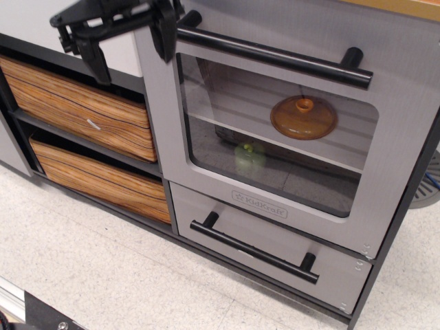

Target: Open oven

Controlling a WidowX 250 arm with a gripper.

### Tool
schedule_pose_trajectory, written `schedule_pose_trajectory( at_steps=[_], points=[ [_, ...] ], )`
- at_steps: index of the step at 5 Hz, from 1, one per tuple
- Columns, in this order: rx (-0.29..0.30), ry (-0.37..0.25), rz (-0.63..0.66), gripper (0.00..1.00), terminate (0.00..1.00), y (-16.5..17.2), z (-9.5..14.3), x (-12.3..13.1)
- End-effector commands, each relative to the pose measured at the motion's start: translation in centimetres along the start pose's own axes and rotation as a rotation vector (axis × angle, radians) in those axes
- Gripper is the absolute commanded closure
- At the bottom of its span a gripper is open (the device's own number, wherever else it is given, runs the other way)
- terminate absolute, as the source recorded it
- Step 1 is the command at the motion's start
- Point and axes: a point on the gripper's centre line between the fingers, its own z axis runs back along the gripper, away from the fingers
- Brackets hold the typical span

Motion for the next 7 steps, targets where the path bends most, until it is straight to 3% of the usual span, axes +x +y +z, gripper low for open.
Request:
schedule_pose_trajectory(
  at_steps=[1,3,5,6,7],
  points=[
    [-0.048,-0.069,0.255,0.00,0.00,0.0,1.8,3.7],
    [-0.153,-0.106,0.358,0.00,0.00,-1.4,1.0,5.1],
    [-0.195,-0.130,0.366,0.00,0.00,-2.3,-1.1,4.0],
    [-0.164,-0.101,0.295,0.00,0.00,-2.4,-2.5,1.8],
    [-0.190,-0.104,0.212,0.00,0.00,-2.0,-3.1,-0.8]
  ],
)
